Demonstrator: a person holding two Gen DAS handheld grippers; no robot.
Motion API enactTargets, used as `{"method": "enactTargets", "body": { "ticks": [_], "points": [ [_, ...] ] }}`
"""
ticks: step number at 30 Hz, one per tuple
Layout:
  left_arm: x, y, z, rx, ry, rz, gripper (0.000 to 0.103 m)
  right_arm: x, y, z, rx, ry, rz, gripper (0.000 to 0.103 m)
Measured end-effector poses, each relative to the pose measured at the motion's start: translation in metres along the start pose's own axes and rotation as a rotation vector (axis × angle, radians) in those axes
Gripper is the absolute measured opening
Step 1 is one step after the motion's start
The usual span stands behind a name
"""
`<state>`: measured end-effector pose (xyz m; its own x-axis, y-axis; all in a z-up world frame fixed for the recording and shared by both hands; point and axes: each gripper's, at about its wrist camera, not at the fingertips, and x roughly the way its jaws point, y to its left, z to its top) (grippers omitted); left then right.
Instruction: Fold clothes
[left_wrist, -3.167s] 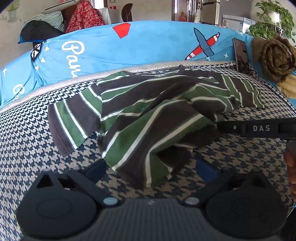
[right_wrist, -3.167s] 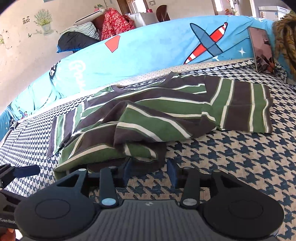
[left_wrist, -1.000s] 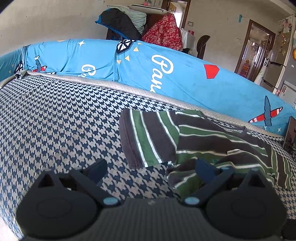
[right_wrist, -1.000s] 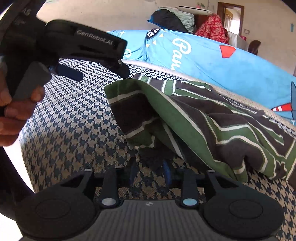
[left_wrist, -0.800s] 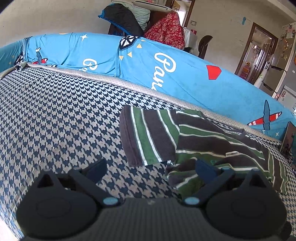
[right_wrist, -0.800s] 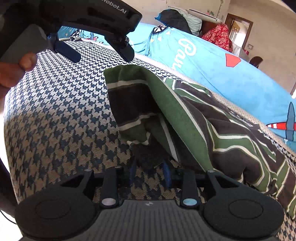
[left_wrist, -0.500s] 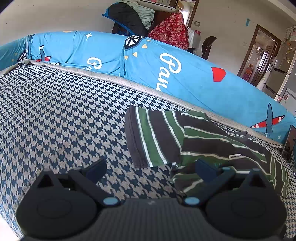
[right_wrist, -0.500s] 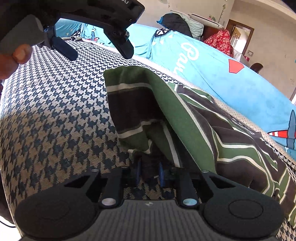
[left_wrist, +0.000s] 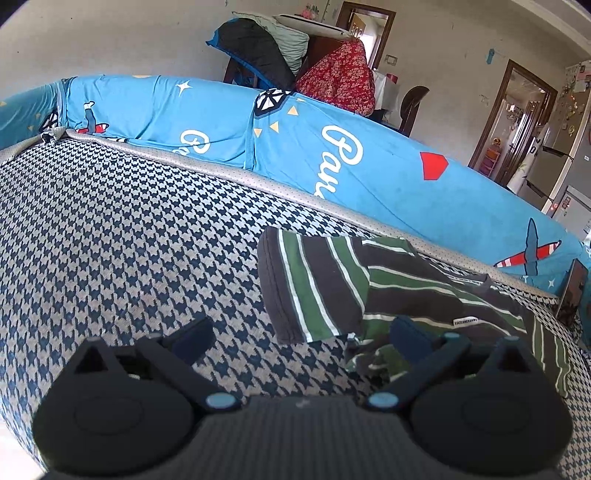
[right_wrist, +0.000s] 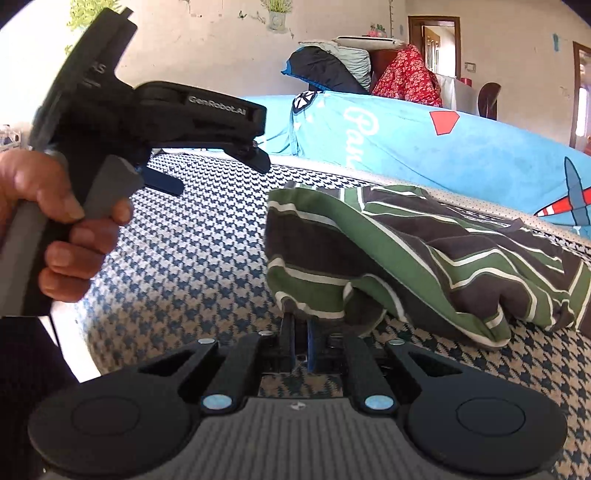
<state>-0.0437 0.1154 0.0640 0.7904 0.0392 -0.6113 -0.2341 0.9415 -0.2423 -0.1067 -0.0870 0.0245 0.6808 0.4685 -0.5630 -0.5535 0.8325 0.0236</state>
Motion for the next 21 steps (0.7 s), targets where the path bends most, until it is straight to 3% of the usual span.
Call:
{"method": "enactTargets", "body": {
  "ticks": [9, 15, 21],
  "points": [
    [-0.033, 0.025, 0.012, 0.007, -0.108, 0.037, 0.103, -0.031, 0.035, 0.028, 0.033, -0.059, 0.078, 0.007],
    [-0.045, 0.053, 0.016, -0.070, -0.125, 0.043, 0.103, -0.025, 0.053, 0.037, 0.055, -0.048, 0.147, 0.007],
    [-0.048, 0.061, 0.016, -0.072, -0.124, 0.051, 0.103, -0.017, 0.071, 0.044, 0.077, -0.031, 0.217, 0.011]
  ]
}}
